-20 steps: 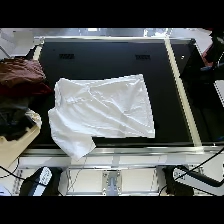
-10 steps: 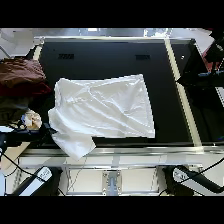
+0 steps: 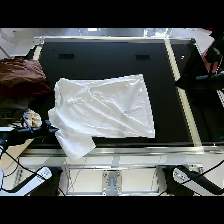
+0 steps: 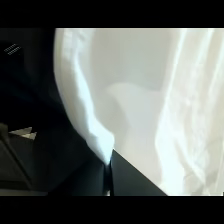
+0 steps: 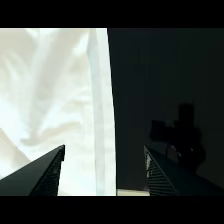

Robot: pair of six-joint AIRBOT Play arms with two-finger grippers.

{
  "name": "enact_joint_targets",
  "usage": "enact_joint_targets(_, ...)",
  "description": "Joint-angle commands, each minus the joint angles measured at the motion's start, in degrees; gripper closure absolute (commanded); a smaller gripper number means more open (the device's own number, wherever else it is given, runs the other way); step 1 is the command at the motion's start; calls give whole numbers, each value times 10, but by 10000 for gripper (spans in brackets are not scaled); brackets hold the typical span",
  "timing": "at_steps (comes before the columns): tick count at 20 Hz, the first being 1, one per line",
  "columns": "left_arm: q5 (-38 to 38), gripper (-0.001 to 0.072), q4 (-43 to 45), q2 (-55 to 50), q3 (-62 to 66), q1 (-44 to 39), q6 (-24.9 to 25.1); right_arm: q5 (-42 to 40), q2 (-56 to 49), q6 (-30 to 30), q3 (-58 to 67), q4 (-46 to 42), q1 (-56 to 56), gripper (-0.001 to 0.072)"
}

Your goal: Fold the shirts.

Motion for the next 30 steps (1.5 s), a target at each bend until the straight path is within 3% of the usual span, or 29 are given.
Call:
enact_joint_targets(1,-5,692,-21,-1,0,1,18,-17,82,9,-203,4,-8,159)
enact_joint_targets(4,-12,692,-21,-1,0,1,20,-108,207,78,-461,140,-9,164)
enact_joint_targets(6,-14,692,-21,-1,0,1,20,-69,255,49,-564,241,-8,304)
enact_joint_targets(7,-14,692,-21,-1,0,1,20,-67,265,51,-588,244,-8,304)
enact_joint_targets(11,-19,692,-21,-1,0,1,20,-87,268,52,-603,287,-8,304)
enact_joint_targets(19,-19,692,-21,-1,0,1,20,-147,203,55,-603,288,-8,326)
enact_joint_targets(28,-18,692,-21,-1,0,1,20,-240,81,-43,-598,385,-8,321)
enact_joint_targets(30,-18,692,-21,-1,0,1,20,-268,73,-49,-588,391,-8,393)
